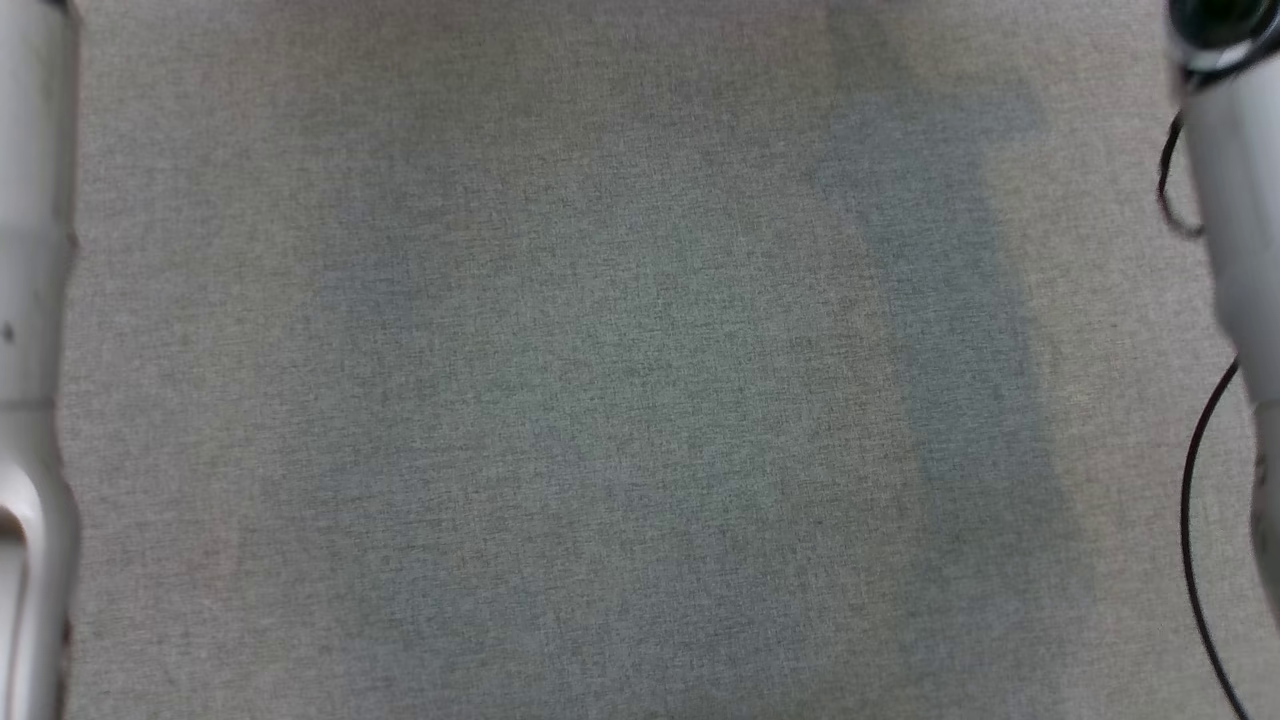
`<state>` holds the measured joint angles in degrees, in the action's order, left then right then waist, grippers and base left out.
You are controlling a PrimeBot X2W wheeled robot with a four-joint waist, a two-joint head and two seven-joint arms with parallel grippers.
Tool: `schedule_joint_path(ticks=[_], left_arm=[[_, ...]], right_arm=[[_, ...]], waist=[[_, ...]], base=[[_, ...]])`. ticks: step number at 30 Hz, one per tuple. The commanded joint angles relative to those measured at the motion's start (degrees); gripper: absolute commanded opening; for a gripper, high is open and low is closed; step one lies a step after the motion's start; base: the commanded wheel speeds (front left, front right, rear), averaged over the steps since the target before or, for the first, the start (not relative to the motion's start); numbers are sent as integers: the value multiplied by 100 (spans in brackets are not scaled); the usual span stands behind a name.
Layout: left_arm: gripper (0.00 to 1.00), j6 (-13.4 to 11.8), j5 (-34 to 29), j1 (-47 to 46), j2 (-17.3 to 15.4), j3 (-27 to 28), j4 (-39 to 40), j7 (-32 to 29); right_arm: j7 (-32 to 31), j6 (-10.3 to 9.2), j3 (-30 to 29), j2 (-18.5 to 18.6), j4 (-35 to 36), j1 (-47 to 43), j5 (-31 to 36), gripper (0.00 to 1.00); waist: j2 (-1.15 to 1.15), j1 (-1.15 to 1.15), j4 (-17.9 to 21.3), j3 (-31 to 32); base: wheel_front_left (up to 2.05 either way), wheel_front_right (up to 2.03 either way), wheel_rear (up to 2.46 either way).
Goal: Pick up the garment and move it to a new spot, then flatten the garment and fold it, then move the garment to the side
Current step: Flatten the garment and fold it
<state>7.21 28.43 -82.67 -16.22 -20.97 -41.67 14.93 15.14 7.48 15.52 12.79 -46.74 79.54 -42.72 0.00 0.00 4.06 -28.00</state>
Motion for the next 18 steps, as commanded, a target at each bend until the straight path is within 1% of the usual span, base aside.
schedule_joint_path(ticks=[1,4,8,10,15,17,18], left_arm=[[0,33,79,566,-62,228,272,29],[0,-19,63,1556,-53,576,775,31],[0,-90,-50,3016,86,1027,1450,31],[0,-107,-101,3719,232,1177,1789,31],[0,-120,-328,5261,580,1473,2342,33],[0,-95,-411,5793,745,1508,2467,31],[0,-79,-445,6018,808,1498,2499,31]], right_arm=[[2,3,69,0,138,-441,-90,0],[2,3,145,-22,381,-1171,-186,0],[2,2,259,-43,769,-2189,-282,0],[2,3,321,-9,944,-2676,-355,0],[2,3,453,3,1257,-3842,-605,0],[2,3,409,-90,1322,-4310,-958,0],[2,3,441,-50,1368,-4501,-995,0]], waist=[[0,0,6,52],[0,0,28,164],[0,0,54,355],[0,0,47,455],[0,0,44,752],[0,0,14,884],[0,0,-6,953]], base=[[0,0,0],[0,0,0],[0,0,0],[0,0,0],[0,0,0],[0,0,0],[0,0,0]])
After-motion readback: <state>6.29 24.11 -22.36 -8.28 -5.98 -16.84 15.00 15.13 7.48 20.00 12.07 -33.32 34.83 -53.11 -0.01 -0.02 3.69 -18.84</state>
